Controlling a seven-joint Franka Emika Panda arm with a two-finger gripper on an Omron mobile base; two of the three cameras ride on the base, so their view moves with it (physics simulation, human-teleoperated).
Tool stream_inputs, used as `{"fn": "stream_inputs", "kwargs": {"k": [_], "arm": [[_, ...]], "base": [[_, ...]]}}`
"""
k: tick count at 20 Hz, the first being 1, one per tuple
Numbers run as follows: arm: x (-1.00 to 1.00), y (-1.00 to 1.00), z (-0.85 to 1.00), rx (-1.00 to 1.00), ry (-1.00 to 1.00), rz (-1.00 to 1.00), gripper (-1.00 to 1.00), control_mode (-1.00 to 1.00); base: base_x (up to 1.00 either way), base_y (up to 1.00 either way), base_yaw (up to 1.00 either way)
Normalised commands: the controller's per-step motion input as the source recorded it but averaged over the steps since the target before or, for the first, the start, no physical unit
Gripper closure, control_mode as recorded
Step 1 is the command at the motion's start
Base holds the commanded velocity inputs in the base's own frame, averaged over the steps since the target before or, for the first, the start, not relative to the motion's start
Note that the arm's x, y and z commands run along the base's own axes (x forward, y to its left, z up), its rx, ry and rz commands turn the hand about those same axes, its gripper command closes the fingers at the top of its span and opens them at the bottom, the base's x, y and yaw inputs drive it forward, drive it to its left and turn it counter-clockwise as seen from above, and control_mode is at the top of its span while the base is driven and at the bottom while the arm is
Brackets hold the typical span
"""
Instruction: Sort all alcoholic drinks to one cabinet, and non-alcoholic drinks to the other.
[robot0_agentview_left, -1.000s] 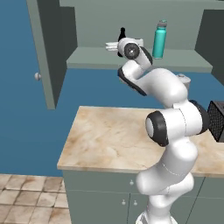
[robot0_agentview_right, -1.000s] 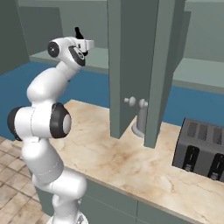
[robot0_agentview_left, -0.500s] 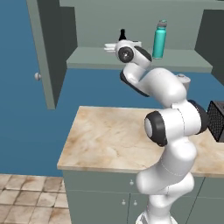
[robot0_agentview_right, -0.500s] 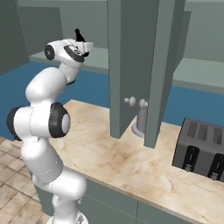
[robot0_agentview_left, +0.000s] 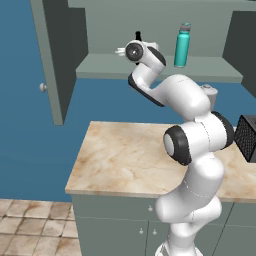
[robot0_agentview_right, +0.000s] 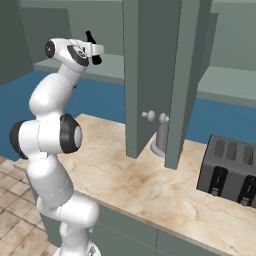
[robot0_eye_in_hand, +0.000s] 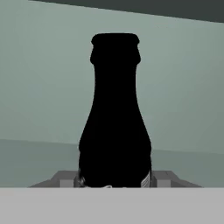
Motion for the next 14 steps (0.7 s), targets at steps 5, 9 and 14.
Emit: {"fn": "stream_inputs", "kwargs": {"k": [5,9,14], "arm": [[0.07,0.00,0.00,0.00,0.10,-0.06,-1.00,-1.00],[0.02,0.00,0.00,0.00,0.05,-0.06,-1.00,-1.00],[0.00,0.00,0.00,0.00,0.00,-0.06,-1.00,-1.00]], "base": [[0.00,0.00,0.00],[0.00,0.00,0.00],[0.00,0.00,0.00]]}}
